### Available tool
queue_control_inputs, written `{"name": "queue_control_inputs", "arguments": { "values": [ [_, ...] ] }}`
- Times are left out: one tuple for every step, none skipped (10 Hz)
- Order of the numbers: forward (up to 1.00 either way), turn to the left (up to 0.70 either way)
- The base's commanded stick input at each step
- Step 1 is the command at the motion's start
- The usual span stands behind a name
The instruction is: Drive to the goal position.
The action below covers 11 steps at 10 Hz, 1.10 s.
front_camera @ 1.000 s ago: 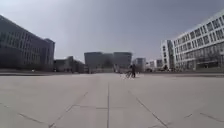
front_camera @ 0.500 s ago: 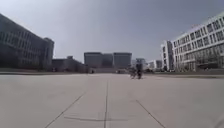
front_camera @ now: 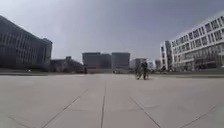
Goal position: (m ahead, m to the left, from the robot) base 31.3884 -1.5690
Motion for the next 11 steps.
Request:
{"name": "queue_control_inputs", "arguments": {
  "values": [
    [0.85,0.0],
    [0.85,0.0],
    [0.85,0.0],
    [0.85,0.0],
    [0.85,0.0],
    [0.85,0.0],
    [0.85,0.0],
    [0.85,0.0],
    [0.85,0.0],
    [0.85,0.0],
    [0.85,0.0]
  ]
}}
